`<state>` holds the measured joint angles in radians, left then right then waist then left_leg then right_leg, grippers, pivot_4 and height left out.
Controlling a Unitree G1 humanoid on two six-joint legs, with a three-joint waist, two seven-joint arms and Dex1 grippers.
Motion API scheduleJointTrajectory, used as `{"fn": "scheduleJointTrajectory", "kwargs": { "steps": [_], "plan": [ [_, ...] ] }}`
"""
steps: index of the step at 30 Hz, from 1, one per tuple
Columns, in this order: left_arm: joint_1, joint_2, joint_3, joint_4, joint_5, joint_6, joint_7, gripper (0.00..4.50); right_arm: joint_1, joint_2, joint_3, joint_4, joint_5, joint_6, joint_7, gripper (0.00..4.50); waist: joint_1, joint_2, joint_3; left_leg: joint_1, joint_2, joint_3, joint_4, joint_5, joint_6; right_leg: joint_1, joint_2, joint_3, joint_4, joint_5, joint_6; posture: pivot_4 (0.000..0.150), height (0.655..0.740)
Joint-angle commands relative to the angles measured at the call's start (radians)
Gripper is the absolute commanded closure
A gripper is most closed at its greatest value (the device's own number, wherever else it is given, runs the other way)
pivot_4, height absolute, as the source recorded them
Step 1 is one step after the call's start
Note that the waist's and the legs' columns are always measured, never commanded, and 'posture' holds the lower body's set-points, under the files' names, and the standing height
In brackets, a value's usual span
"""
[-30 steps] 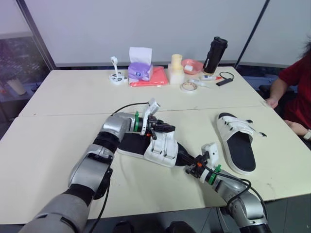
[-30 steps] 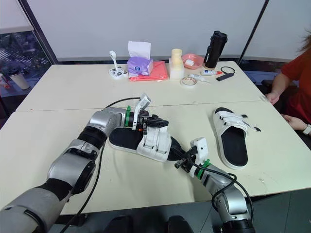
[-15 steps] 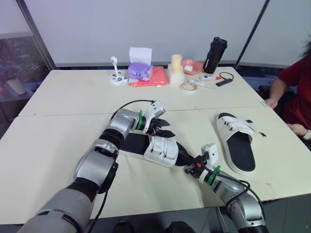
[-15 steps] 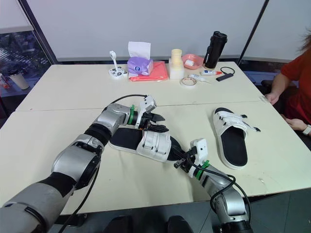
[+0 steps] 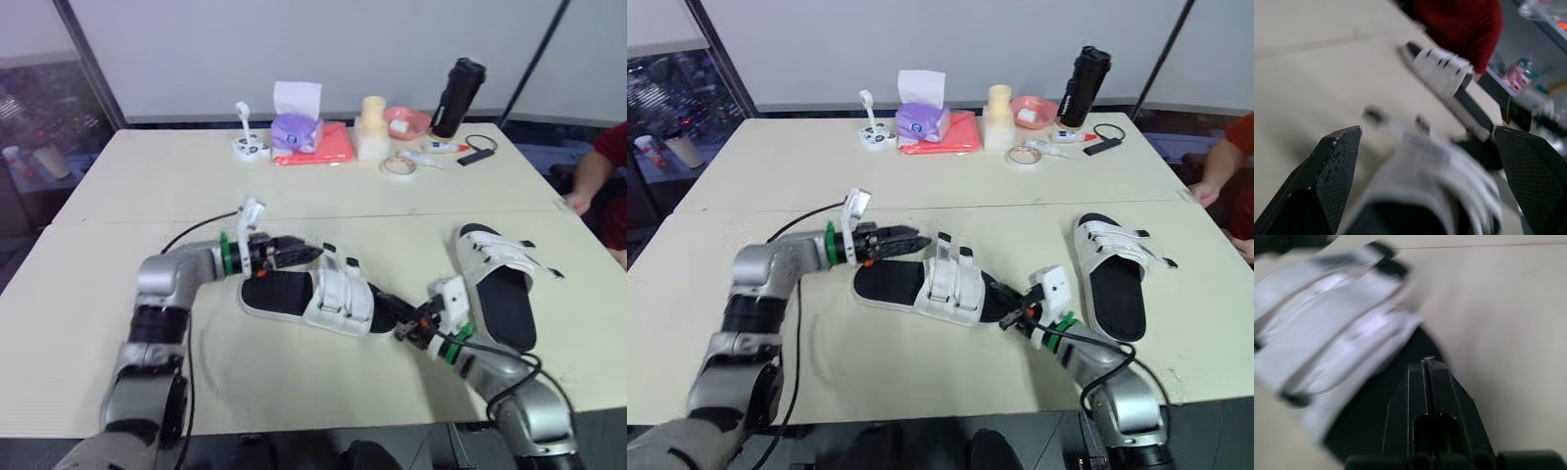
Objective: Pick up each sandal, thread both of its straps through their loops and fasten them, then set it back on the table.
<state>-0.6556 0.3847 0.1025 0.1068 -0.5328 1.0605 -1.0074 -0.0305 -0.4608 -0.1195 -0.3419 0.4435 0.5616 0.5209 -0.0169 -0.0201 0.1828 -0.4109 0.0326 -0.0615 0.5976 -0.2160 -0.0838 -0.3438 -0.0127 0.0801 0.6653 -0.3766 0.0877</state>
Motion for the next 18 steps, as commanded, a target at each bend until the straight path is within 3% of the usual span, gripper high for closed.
{"fn": "scheduleJointTrajectory", "kwargs": {
  "steps": [1,9,18],
  "plan": [
    [0.025,0.016,0.014,-0.128,-0.086,0.080,0.026,0.03,-0.018,-0.049,-0.073,-0.081,0.066,0.057,0.015,4.50,0.009,-0.001,0.003,0.000,0.000,0.000,0.000,0.000,0.000,0.000,0.000,0.000,0.000,0.000,0.000,0.150,0.7400],
    [0.099,0.003,-0.041,-0.237,-0.159,0.151,0.098,0.03,-0.010,-0.213,-0.236,-0.216,0.275,0.238,0.080,4.50,0.003,0.001,0.009,0.000,-0.001,0.000,0.000,0.000,0.000,0.001,0.001,-0.001,0.000,0.000,0.000,0.150,0.7400],
    [0.117,-0.006,-0.155,-0.155,-0.111,0.036,0.098,0.03,-0.019,-0.227,-0.306,-0.303,0.406,0.314,0.005,4.50,0.003,0.001,0.009,0.000,-0.001,0.000,0.001,0.000,0.000,0.001,0.001,0.000,0.000,0.000,0.000,0.150,0.7400]
  ]
}}
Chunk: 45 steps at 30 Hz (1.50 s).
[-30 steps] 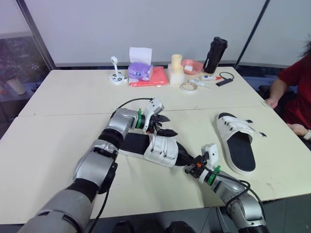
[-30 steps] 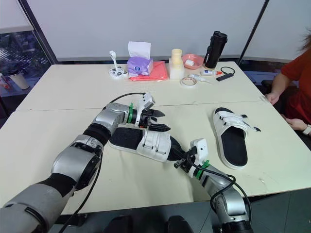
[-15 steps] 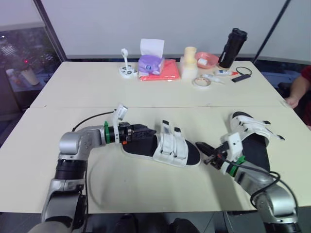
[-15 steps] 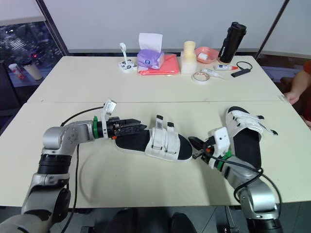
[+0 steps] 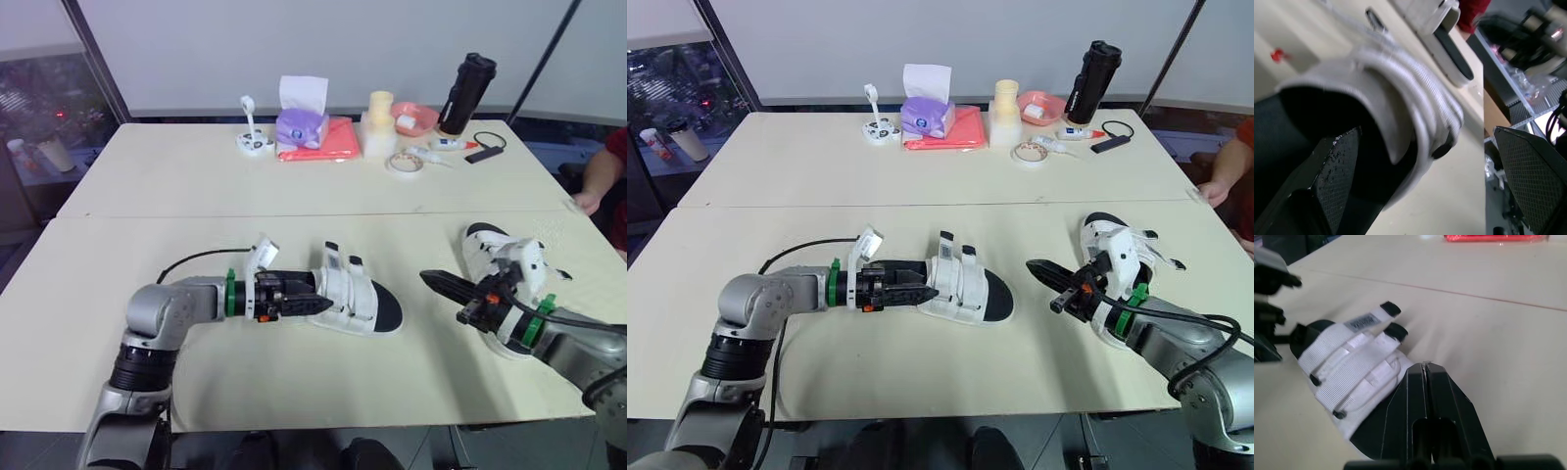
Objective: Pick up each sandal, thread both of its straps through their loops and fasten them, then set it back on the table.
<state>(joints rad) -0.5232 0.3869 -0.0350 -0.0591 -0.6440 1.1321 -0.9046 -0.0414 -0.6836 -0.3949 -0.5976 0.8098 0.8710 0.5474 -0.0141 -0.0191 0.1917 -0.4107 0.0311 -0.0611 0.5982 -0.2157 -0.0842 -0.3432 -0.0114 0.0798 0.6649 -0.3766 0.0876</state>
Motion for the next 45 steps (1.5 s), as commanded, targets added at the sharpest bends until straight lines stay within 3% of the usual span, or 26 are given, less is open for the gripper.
{"fn": "scheduleJointTrajectory", "kwargs": {
  "steps": [1,6,15,26,29,37,45],
  "plan": [
    [-0.021,-0.015,-0.020,0.021,-0.004,-0.038,-0.005,0.03,-0.007,-0.003,-0.029,-0.050,0.045,0.005,-0.028,4.50,0.001,0.000,0.000,0.000,0.000,0.000,0.000,0.000,0.000,0.000,0.000,0.000,0.000,0.000,0.000,0.150,0.7400],
    [-0.066,-0.094,0.019,0.091,-0.061,-0.021,0.002,0.03,0.011,0.007,-0.008,-0.049,0.046,-0.009,-0.050,4.50,0.002,0.000,0.000,0.000,-0.001,0.000,0.002,0.000,0.000,0.001,0.000,0.000,0.000,0.000,0.000,0.150,0.7400],
    [-0.196,-0.248,0.240,0.252,-0.244,0.144,0.145,0.03,0.038,0.032,0.042,-0.039,0.026,-0.038,-0.069,4.50,-0.001,-0.001,0.000,-0.001,0.000,0.000,0.004,0.000,0.000,0.000,0.001,-0.001,0.001,0.000,0.000,0.150,0.7400],
    [-0.167,-0.216,0.123,0.206,-0.211,0.155,0.125,0.03,0.063,0.048,0.066,-0.019,-0.008,-0.073,-0.089,4.50,0.002,0.000,0.000,-0.004,0.000,-0.001,0.011,0.000,0.000,0.001,0.001,-0.001,0.003,0.000,0.001,0.150,0.7400],
    [-0.167,-0.217,0.105,0.218,-0.197,0.133,0.129,0.81,0.064,0.052,0.068,-0.018,-0.012,-0.076,-0.094,4.50,0.002,0.000,0.000,-0.004,0.000,-0.001,0.012,0.000,0.000,0.001,0.001,-0.001,0.003,0.000,0.001,0.150,0.7400],
    [-0.179,-0.219,0.084,0.248,-0.177,0.107,0.126,4.46,0.075,0.060,0.066,-0.022,-0.017,-0.078,-0.098,4.50,0.001,0.000,0.000,-0.004,0.000,-0.001,0.013,-0.001,0.001,0.001,0.001,-0.001,0.004,0.000,0.001,0.150,0.7400],
    [-0.259,-0.192,0.020,0.302,-0.160,0.083,0.021,4.46,0.074,0.068,0.079,-0.011,-0.030,-0.084,-0.098,4.50,0.003,0.000,0.000,-0.005,0.000,-0.001,0.014,-0.001,0.001,0.001,0.001,-0.001,0.005,0.001,0.001,0.150,0.7400]
  ]
}}
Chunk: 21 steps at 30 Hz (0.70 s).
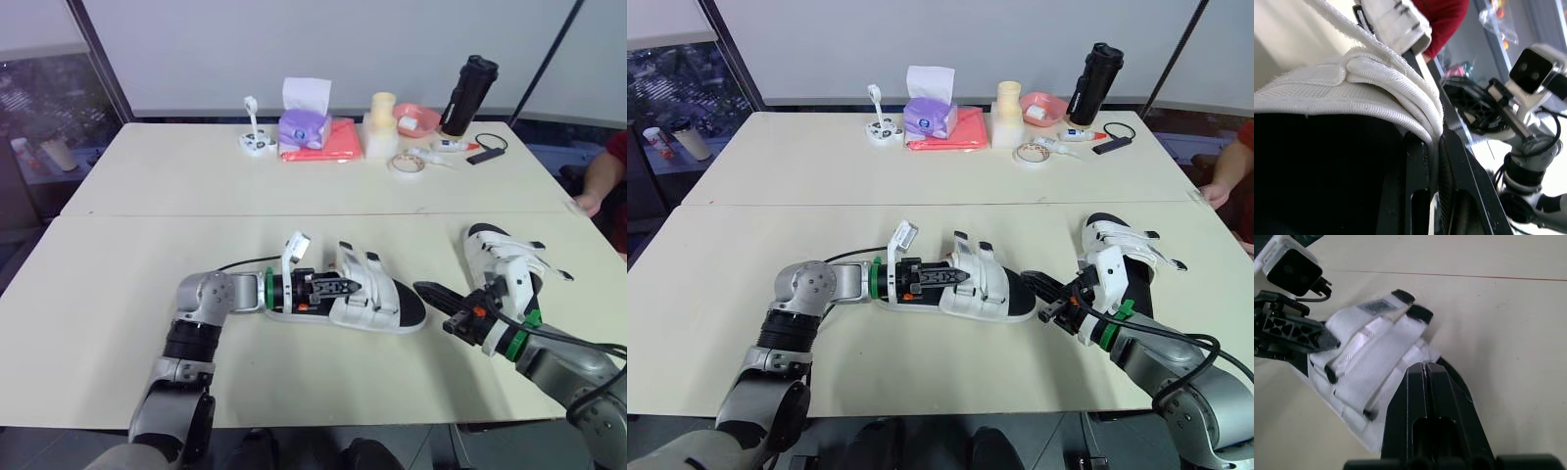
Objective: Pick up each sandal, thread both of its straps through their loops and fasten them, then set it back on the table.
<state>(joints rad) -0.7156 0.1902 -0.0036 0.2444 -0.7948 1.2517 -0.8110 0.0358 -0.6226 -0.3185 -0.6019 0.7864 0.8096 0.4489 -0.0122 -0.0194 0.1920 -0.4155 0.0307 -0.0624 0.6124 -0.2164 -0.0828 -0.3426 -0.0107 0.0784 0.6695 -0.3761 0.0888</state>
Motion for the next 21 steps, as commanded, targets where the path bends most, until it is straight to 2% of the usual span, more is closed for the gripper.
{"fn": "scheduleJointTrajectory", "kwargs": {
  "steps": [1,6,8,12,16,21],
  "plan": [
    [-0.085,0.011,-0.026,0.014,0.003,-0.058,-0.098,4.46,-0.005,0.008,0.006,-0.005,-0.009,-0.024,0.000,4.50,0.001,0.000,0.000,0.000,0.000,0.000,0.000,0.000,0.000,0.000,0.000,0.000,0.000,0.000,0.000,0.150,0.7400],
    [-0.180,0.011,-0.035,0.125,0.067,-0.190,-0.160,4.46,-0.005,0.009,0.016,0.005,-0.022,-0.032,0.004,4.50,0.000,0.000,0.000,0.000,0.000,0.000,0.000,0.000,0.000,0.000,0.000,0.000,0.000,0.000,0.000,0.150,0.7400],
    [-0.229,-0.031,0.002,0.190,0.102,-0.309,-0.117,4.46,-0.008,0.009,0.019,0.012,-0.028,-0.036,0.007,4.50,0.000,0.000,0.000,0.000,0.000,0.000,0.000,0.000,0.000,0.000,0.000,0.000,0.000,0.000,0.000,0.150,0.7400],
    [-0.328,-0.181,0.110,0.338,0.179,-0.582,0.135,4.46,-0.020,0.012,0.030,0.028,-0.038,-0.042,0.009,4.50,0.005,0.000,0.000,-0.005,-0.001,-0.001,0.003,-0.001,0.001,-0.002,0.000,-0.001,0.000,0.001,0.002,0.150,0.7400],
    [-0.387,-0.313,0.204,0.469,0.237,-0.842,0.393,4.46,-0.034,0.014,0.041,0.039,-0.047,-0.048,0.010,4.50,0.006,0.000,0.000,-0.016,-0.001,0.000,0.009,-0.002,0.004,-0.010,-0.001,0.000,0.001,0.003,0.005,0.150,0.7400],
    [-0.453,-0.460,0.316,0.632,0.243,-1.148,0.629,4.46,-0.047,0.016,0.048,0.050,-0.058,-0.052,0.015,4.50,-0.001,0.000,0.000,-0.020,-0.001,0.002,0.015,-0.004,0.007,-0.015,-0.001,0.001,0.003,0.003,0.006,0.150,0.7400]
  ]
}}
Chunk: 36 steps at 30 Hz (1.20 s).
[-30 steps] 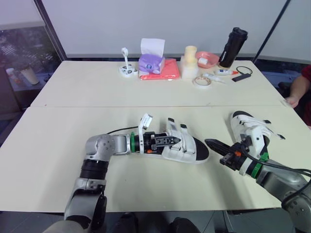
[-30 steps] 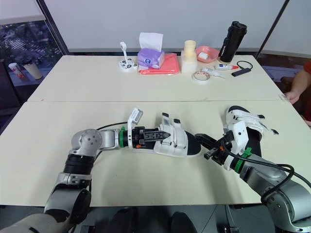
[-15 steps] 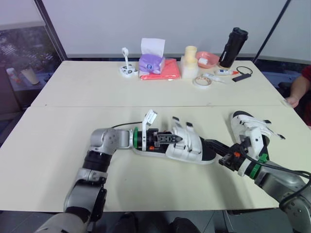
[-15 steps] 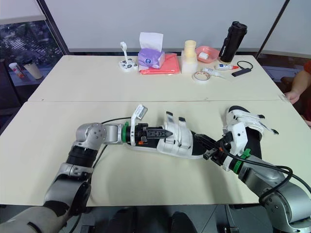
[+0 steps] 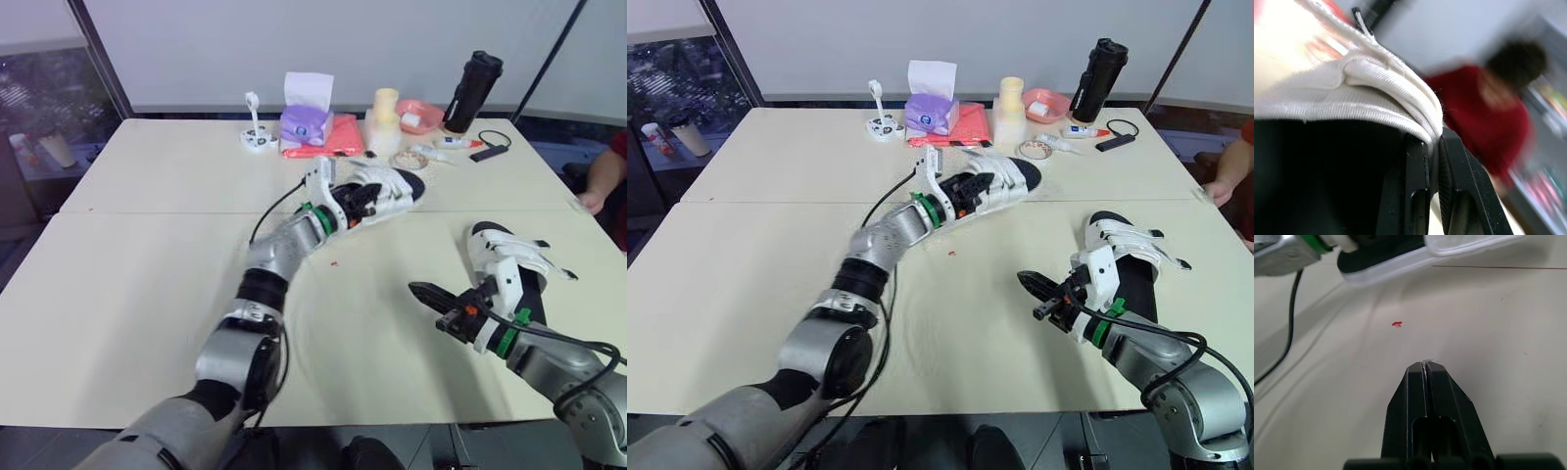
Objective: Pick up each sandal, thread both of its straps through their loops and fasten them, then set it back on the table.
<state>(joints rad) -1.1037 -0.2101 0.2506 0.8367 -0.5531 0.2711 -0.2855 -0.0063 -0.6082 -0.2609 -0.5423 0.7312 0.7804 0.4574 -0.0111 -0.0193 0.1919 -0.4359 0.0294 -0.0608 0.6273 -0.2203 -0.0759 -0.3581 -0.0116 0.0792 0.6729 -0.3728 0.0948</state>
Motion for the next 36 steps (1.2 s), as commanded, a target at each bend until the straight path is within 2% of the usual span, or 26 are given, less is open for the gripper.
{"fn": "scheduleJointTrajectory", "kwargs": {
  "steps": [1,8,11,15,18,19,21,24,27,29,31,33,36],
  "plan": [
    [-0.081,-0.077,0.081,0.075,-0.006,-0.211,0.146,4.46,-0.007,0.001,-0.008,-0.010,-0.005,-0.022,0.007,4.50,-0.002,0.000,0.000,0.000,0.000,0.000,0.001,0.000,0.000,0.000,0.000,0.000,0.002,0.000,0.000,0.150,0.7400],
    [-0.138,-0.128,0.140,0.258,0.004,-0.364,0.279,4.46,-0.012,-0.005,-0.011,-0.012,-0.007,-0.015,0.009,4.50,0.017,0.000,0.000,-0.001,-0.003,0.000,0.004,0.000,0.000,-0.002,0.000,0.000,0.008,0.000,0.001,0.150,0.7400],
    [-0.131,-0.131,0.141,0.289,0.004,-0.359,0.277,3.43,-0.014,-0.006,-0.010,-0.012,-0.008,-0.013,0.009,4.50,0.022,0.000,0.000,-0.001,-0.003,-0.001,0.004,0.000,0.000,-0.002,0.000,0.000,0.009,0.000,0.001,0.150,0.7400],
    [-0.108,-0.120,0.125,0.275,0.025,-0.348,0.302,1.43,-0.024,-0.005,-0.003,-0.003,-0.012,-0.013,0.010,4.50,0.022,0.000,0.000,0.000,-0.003,-0.001,0.005,0.001,0.000,-0.002,0.000,0.000,0.009,0.000,0.001,0.150,0.7400],
    [-0.085,-0.100,0.098,0.219,0.035,-0.246,0.302,0.02,-0.035,-0.004,0.010,0.008,-0.016,-0.013,0.013,4.50,0.021,0.000,0.000,0.000,-0.003,-0.001,0.005,0.001,0.000,-0.002,0.000,0.000,0.010,0.000,0.001,0.150,0.7400],
    [-0.077,-0.093,0.088,0.200,0.038,-0.212,0.300,0.02,-0.037,-0.005,0.013,0.010,-0.017,-0.013,0.014,4.50,0.021,0.000,0.000,0.000,-0.003,-0.001,0.005,0.001,0.000,-0.002,0.000,0.000,0.011,0.000,0.001,0.150,0.7400],
    [-0.037,-0.049,0.067,0.064,0.008,-0.003,0.314,0.02,-0.038,-0.008,0.018,0.012,-0.017,-0.013,0.020,4.50,0.020,0.001,0.000,0.000,-0.003,-0.001,0.005,0.002,0.000,-0.002,0.000,0.000,0.011,0.000,0.001,0.150,0.7400],
    [0.071,0.093,-0.033,-0.269,-0.003,0.364,0.297,0.02,-0.028,-0.012,0.021,0.023,-0.030,-0.024,0.035,4.50,0.006,0.003,-0.002,0.000,-0.002,-0.001,0.004,0.002,0.000,-0.002,0.000,0.001,0.012,0.000,0.001,0.150,0.7400],
    [0.163,0.282,-0.163,-0.556,-0.007,0.633,0.191,0.02,-0.025,-0.029,0.042,0.048,-0.069,-0.043,0.059,4.50,-0.018,0.003,-0.001,0.001,0.000,-0.001,0.003,0.005,-0.006,-0.003,0.002,0.002,0.014,0.000,0.001,0.150,0.7400],
    [0.201,0.371,-0.184,-0.682,-0.042,0.727,0.127,0.02,-0.030,-0.030,0.046,0.065,-0.078,-0.054,0.075,4.50,-0.020,0.003,-0.001,0.001,0.000,-0.001,0.002,0.009,-0.012,-0.005,0.002,0.002,0.017,0.000,0.000,0.150,0.7400],
    [0.263,0.537,-0.229,-0.855,-0.075,0.770,-0.032,0.02,-0.050,-0.026,0.058,0.093,-0.079,-0.065,0.101,4.50,-0.019,0.004,-0.001,0.001,0.000,-0.001,0.003,0.010,-0.012,-0.005,0.002,0.001,0.018,0.000,0.000,0.150,0.7400],
    [0.317,0.637,-0.245,-0.969,-0.107,0.794,-0.131,0.02,-0.061,-0.022,0.063,0.114,-0.079,-0.074,0.125,4.50,-0.016,0.004,-0.001,0.003,0.000,-0.001,0.003,0.010,-0.012,-0.003,0.001,0.002,0.018,0.000,0.000,0.150,0.7400],
    [0.494,0.815,-0.230,-1.134,-0.126,0.780,-0.266,0.02,-0.103,-0.004,0.066,0.152,-0.054,-0.074,0.154,4.50,-0.014,0.005,-0.002,0.010,0.000,0.000,0.001,0.010,-0.011,0.004,0.001,0.002,0.015,0.000,0.000,0.150,0.7400]
  ]
}}
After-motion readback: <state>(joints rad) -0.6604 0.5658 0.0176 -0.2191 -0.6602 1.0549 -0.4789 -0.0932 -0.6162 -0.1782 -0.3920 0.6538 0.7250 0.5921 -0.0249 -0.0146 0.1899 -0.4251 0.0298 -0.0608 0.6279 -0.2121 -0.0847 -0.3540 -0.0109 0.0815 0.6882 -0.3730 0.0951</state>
